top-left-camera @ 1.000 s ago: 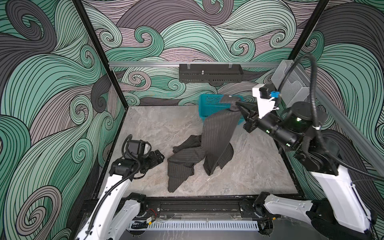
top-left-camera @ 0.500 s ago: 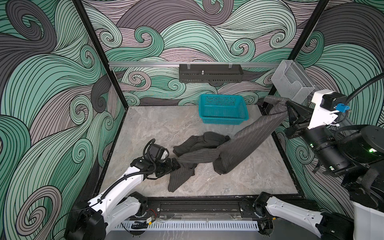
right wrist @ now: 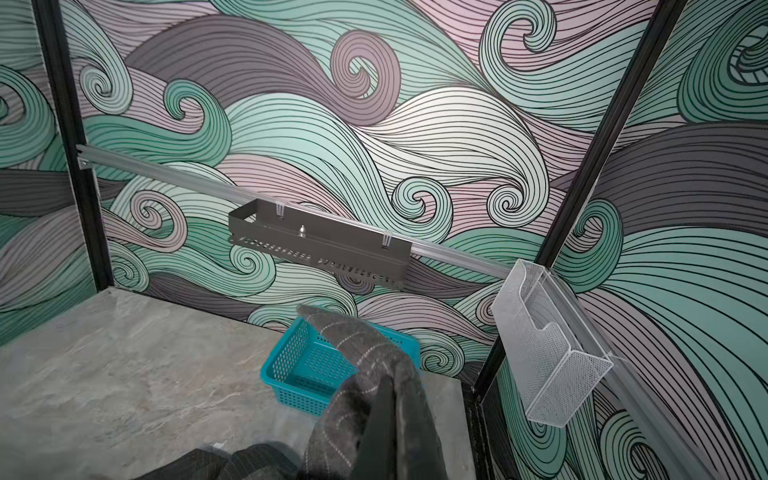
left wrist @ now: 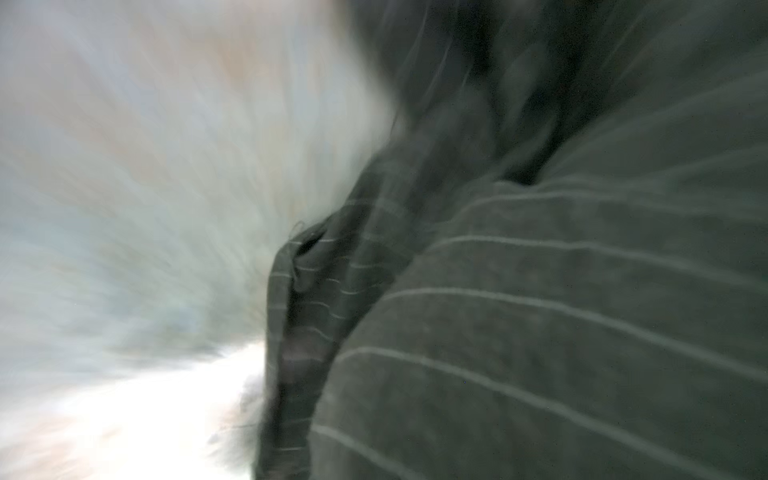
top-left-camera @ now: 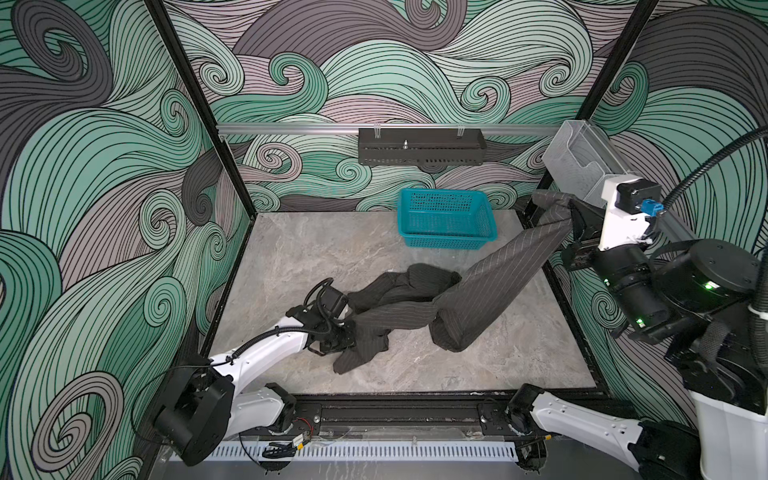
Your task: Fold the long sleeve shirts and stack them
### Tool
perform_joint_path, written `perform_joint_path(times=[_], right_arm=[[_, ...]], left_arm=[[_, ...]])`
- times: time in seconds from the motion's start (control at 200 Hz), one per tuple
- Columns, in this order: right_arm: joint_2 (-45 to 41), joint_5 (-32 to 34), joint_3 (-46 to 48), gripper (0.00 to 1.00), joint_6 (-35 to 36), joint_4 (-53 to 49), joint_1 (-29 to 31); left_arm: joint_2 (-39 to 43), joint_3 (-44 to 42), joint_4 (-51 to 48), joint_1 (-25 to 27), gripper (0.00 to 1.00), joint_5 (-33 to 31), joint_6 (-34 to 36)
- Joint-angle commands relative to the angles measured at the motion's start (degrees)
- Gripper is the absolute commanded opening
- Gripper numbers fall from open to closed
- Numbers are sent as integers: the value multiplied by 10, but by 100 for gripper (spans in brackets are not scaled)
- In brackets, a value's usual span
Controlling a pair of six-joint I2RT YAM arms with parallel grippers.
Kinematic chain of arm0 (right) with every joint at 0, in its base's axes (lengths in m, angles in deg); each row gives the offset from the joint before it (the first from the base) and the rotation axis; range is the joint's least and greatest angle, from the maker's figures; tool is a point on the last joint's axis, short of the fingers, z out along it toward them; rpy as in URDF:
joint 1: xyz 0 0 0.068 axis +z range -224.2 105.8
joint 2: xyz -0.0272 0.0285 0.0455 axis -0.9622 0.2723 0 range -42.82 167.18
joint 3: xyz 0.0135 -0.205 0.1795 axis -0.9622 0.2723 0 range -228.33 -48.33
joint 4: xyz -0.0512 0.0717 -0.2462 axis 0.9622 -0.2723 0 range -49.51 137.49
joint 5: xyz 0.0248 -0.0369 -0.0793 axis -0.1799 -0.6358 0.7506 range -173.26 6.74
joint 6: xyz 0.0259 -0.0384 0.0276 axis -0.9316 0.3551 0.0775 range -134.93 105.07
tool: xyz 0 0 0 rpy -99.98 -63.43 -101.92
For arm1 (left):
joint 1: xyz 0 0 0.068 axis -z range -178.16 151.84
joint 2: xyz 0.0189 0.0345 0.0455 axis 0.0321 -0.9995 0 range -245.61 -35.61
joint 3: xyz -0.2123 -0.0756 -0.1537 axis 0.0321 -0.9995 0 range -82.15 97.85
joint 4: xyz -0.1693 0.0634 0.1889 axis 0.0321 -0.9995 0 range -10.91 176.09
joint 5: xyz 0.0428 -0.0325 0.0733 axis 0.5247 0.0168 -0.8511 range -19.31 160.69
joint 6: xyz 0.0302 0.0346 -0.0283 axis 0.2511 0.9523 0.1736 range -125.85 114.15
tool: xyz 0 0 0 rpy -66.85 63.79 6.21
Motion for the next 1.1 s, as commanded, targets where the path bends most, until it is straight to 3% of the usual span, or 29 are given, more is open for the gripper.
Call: perform_joint_path(times=[0.0,0.15,0.29,0.42,0.54,0.675,0.836,0.946,1.096], right_arm=[[35,-10,23,0,3,5,-34],[72,-162,62,0,-75,5,-162],[131,-280,62,0,-126,10,-258],[181,-321,-1,0,-110,18,-299],[201,-338,-89,0,-78,17,-310],[180,-362,-111,0,-58,-3,-310],[110,-398,-8,0,-32,-25,-289],[69,-406,73,0,-15,-52,-243],[22,-414,168,0,-17,-91,-146]], left_arm=[[-10,133,-72,-50,0,-167,82],[-49,261,-49,-156,0,-212,156],[-141,403,-43,-209,0,-209,219],[-215,537,-42,-227,0,-178,261],[-219,597,-38,-232,0,-174,292],[-158,530,-14,-239,0,-161,298],[-58,370,-20,-240,0,-143,285],[0,250,-29,-239,0,-95,254],[63,146,-67,-240,0,-108,217]])
